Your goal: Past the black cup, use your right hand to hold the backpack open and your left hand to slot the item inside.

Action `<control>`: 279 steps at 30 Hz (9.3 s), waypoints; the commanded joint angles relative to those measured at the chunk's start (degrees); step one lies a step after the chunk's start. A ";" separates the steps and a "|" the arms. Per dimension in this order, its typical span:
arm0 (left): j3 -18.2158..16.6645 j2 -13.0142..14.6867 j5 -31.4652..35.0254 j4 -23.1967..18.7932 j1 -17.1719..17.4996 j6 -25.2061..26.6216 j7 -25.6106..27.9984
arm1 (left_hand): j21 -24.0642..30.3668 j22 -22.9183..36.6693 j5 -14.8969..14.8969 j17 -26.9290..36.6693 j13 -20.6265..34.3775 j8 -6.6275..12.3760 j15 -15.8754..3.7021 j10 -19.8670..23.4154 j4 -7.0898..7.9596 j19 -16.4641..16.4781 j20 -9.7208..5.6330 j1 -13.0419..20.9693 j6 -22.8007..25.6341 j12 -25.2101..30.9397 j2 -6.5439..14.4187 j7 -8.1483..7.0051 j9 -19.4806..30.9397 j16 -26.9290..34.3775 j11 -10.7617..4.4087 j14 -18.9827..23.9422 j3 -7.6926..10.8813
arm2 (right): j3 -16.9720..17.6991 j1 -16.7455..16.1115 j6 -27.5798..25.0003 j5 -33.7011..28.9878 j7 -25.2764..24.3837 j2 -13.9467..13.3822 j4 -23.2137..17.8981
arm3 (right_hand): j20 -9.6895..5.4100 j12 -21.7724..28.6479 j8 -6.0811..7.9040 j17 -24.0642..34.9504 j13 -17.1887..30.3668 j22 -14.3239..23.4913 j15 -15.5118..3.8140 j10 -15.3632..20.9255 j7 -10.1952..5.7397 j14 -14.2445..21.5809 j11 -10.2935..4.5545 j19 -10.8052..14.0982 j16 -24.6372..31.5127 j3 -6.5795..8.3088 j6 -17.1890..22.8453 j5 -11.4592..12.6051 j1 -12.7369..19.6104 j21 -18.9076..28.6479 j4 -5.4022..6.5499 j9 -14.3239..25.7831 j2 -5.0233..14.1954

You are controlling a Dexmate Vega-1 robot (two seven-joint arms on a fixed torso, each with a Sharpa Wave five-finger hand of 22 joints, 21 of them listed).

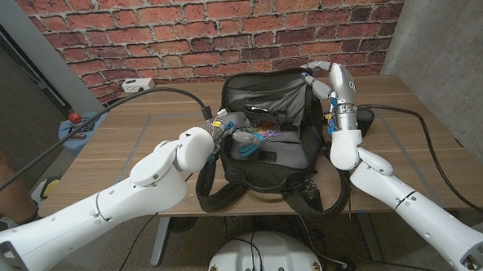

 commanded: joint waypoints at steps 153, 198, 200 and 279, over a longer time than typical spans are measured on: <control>-7.75 1.22 -24.77 6.54 -1.44 -14.48 0.47 | -3.19 0.36 -2.76 -1.82 -10.59 -5.15 9.75 -22.92 2.03 -12.11 4.52 -8.78 -19.73 -19.54 0.99 0.87 -0.07 -7.58 6.25 -19.94 -3.71 | -0.63 -0.15 -3.88 0.10 1.31 -0.25 -1.29 | -7.40 -0.43 -0.16 1.22 0.85 0.22 -6.37 0.62 0.13 0.96 0.06 0.13 -1.50 -1.41 0.49 0.50 0.80 0.59 -0.02 0.39 0.99; -21.57 7.13 -53.68 8.73 7.52 -29.35 1.58 | -2.95 0.33 -2.47 -2.52 -11.60 -5.55 9.66 -21.68 1.69 -11.43 4.01 -8.75 -19.22 -19.49 2.22 1.66 -0.07 -7.32 6.31 -19.11 -2.92 | -1.20 -1.05 -6.79 -1.39 0.72 0.07 -3.17 | -7.39 -0.62 -0.26 1.49 0.94 0.22 -6.37 0.68 -0.02 0.99 -0.01 0.14 -1.81 -1.61 0.51 0.54 0.87 0.59 0.02 0.43 1.09; -22.10 7.49 -54.97 8.89 7.98 -29.98 1.43 | -2.98 0.33 -2.45 -2.54 -11.64 -5.55 9.70 -21.62 1.66 -11.50 4.02 -8.72 -19.18 -19.48 2.25 1.74 -0.07 -7.32 6.31 -19.11 -2.89 | -1.09 -1.21 -7.00 -1.32 0.64 0.05 -3.28 | -7.37 -0.63 -0.28 1.50 0.92 0.22 -6.37 0.71 0.01 1.01 0.02 0.16 -1.82 -1.62 0.47 0.54 0.88 0.59 0.02 0.43 1.10; -49.67 17.61 -84.56 14.77 32.95 -39.63 -10.29 | -4.35 0.32 -1.89 -2.81 -13.55 -7.07 11.46 -25.09 1.87 -15.00 4.70 -10.57 -21.75 -21.11 4.75 3.63 -0.08 -8.19 8.64 -23.24 -1.95 | 8.44 -8.72 -25.19 14.94 30.52 -14.73 -25.77 | -1.57 -8.52 -6.78 -0.13 -0.01 0.16 -3.85 -16.13 1.32 -12.42 4.84 -4.06 -5.97 -3.61 -14.69 -1.13 -8.23 -0.38 2.78 1.26 1.15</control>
